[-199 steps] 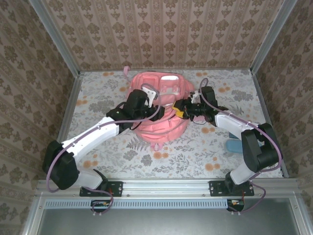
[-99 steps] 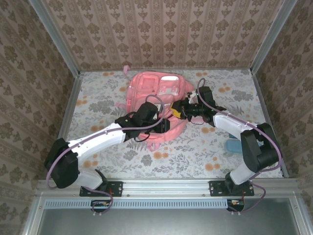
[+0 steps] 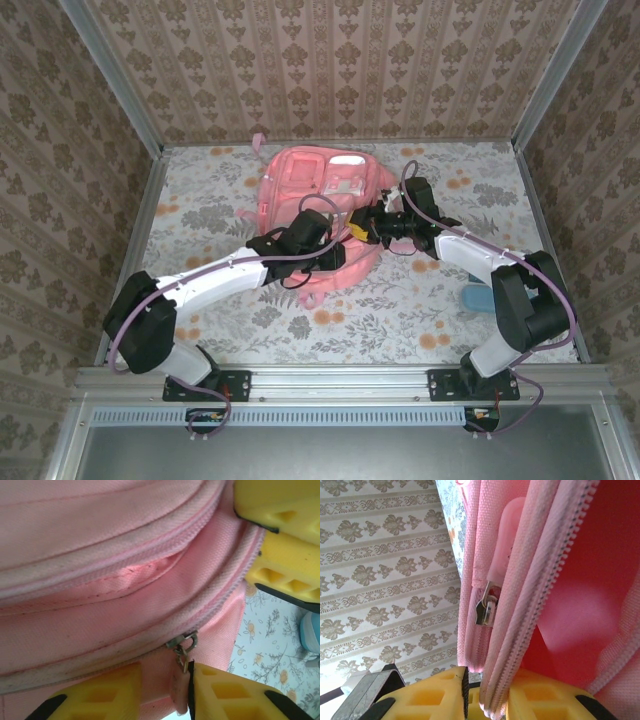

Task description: Pack the student bag

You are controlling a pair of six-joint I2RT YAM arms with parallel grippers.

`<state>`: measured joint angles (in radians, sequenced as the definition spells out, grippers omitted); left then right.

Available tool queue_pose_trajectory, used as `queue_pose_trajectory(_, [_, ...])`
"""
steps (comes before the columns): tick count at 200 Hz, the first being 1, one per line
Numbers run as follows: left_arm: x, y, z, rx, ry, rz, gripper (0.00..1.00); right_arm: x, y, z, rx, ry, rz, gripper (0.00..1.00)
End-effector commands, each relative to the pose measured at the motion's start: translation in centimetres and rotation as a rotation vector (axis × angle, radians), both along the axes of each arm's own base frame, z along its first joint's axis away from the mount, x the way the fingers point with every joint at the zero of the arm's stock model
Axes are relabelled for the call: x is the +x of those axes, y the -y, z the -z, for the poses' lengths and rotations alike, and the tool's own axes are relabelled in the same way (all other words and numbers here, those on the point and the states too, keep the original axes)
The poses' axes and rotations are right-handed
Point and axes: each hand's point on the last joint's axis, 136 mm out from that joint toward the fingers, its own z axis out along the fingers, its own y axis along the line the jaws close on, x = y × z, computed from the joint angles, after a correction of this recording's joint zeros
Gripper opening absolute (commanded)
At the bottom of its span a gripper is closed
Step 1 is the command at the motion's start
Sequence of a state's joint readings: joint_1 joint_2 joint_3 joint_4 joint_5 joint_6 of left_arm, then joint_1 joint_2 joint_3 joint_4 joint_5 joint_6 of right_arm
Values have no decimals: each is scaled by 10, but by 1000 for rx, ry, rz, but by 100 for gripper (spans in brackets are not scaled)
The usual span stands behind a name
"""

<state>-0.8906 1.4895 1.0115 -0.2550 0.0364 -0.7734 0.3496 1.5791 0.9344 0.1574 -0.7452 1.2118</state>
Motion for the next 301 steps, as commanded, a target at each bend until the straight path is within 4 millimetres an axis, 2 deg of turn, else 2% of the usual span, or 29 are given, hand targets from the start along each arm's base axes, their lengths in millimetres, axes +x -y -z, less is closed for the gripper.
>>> queue_pose_trajectory(1, [6,-1,-13,1,35,-40,24,4,-9,-23,33,69,-25,24])
queue_pose_trajectory(26, [5,-3,-14,9,41,-28,16,4,-6,-19,14,62,-11,21])
queue_pose_trajectory(57, [4,-7,-13,38,63,-5,0,6,0,-14,-18,53,24,14])
queue_pose_trajectory(83, [4,-19,-10,96,93,-5,0,8,10,-12,-46,57,72,8])
queue_pose_trajectory(121, [3,-53,9,185,110,-46,0,8,40,-9,-121,71,154,5])
queue_pose_trajectory(140, [3,-68,17,176,108,-75,0,8,56,-7,-146,76,187,5])
queue_pose_trajectory(155, [6,-70,18,141,122,-68,0,9,64,-4,-153,74,204,5])
queue_pose_trajectory(173, [3,-48,6,45,181,43,0,8,62,-4,-141,80,190,9])
queue_pose_trajectory(206, [-4,-14,-24,-70,267,181,0,-4,46,-7,-97,87,157,41])
queue_pose_trajectory(232, [-11,8,-41,-135,300,255,0,-11,30,-8,-63,78,146,54])
queue_pose_trajectory(259, [-16,23,-52,-156,325,305,0,-17,10,-10,-18,64,133,55])
queue_pose_trajectory(278, [-17,28,-56,-161,330,318,0,-18,4,-8,-8,41,151,54])
queue_pose_trajectory(290, [-18,29,-54,-157,330,323,0,-18,2,-7,-13,34,161,50])
queue_pose_trajectory(301, [-17,27,-51,-141,325,315,0,-18,3,-5,-22,26,172,43])
